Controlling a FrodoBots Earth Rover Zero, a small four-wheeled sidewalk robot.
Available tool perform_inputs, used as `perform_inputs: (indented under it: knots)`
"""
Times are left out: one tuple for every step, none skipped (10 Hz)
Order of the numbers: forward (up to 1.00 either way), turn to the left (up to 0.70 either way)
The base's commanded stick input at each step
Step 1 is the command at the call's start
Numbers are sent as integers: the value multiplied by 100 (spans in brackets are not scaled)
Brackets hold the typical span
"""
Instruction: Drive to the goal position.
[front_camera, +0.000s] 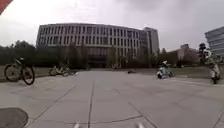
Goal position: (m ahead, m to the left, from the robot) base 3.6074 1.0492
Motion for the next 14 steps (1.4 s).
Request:
perform_inputs:
  knots:
    - [50,12]
    - [50,0]
    - [50,0]
    - [50,0]
    - [50,0]
    - [50,0]
    - [50,0]
    - [50,0]
    - [50,0]
    - [50,0]
    - [50,0]
    - [50,0]
    - [50,0]
    - [50,0]
